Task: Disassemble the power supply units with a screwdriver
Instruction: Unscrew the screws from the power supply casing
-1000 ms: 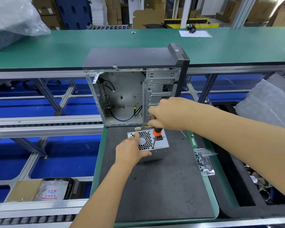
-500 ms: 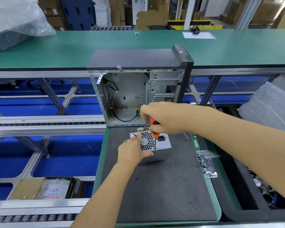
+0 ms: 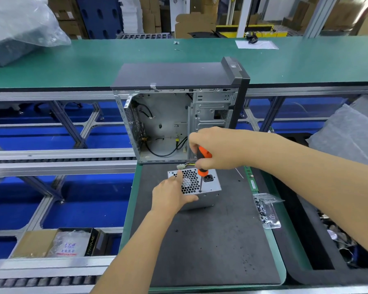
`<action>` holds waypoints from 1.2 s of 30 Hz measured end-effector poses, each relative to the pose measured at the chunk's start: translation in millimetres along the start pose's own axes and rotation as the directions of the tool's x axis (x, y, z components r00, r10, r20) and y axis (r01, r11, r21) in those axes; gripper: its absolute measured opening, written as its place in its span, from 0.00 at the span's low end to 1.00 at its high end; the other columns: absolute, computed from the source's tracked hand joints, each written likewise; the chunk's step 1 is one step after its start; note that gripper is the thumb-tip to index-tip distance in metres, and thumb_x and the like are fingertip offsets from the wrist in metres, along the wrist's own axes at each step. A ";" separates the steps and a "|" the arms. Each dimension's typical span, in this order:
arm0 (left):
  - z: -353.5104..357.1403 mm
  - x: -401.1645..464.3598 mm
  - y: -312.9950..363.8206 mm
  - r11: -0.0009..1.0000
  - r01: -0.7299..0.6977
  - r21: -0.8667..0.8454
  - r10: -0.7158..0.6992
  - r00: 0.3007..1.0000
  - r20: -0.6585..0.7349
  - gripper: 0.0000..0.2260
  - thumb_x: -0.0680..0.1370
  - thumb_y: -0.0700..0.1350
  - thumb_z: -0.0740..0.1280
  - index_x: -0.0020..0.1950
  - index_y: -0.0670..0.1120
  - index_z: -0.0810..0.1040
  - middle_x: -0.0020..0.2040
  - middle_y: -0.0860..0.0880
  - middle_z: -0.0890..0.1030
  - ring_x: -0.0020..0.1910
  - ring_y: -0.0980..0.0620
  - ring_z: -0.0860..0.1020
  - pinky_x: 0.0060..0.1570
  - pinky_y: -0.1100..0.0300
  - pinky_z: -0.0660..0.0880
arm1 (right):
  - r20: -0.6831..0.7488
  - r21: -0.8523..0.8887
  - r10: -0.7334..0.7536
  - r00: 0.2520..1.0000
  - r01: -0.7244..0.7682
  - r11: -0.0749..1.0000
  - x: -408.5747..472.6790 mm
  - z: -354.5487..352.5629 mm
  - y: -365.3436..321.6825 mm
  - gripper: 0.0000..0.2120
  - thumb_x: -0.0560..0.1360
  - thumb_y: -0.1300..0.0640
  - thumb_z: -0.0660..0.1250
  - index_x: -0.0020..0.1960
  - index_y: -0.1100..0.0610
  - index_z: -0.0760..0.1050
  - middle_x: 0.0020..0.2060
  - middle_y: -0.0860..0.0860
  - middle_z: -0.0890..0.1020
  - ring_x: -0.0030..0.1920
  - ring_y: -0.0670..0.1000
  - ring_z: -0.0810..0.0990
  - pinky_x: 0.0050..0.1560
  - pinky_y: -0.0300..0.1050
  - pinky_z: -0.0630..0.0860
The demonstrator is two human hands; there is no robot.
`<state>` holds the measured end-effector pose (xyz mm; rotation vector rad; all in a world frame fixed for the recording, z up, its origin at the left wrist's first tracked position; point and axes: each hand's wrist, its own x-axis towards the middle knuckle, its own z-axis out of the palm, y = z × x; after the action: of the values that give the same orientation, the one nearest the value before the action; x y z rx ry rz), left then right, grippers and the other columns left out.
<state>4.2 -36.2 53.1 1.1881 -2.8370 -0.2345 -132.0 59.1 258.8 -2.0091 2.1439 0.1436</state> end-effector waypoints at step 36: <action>-0.9 -1.7 -1.1 0.999 0.000 -0.035 0.000 1.000 -0.006 0.45 0.68 0.73 0.69 0.76 0.49 0.63 0.58 0.51 0.80 0.56 0.47 0.79 0.47 0.53 0.76 | -0.015 -0.161 0.190 0.982 -0.189 0.969 3.8 -5.9 -9.1 0.27 0.75 0.29 0.57 0.52 0.55 0.68 0.37 0.49 0.67 0.34 0.49 0.70 0.29 0.45 0.64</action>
<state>6.2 -35.8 53.9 1.1801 -2.8155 -0.2779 -123.6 53.5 264.4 -1.8789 2.3919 0.3577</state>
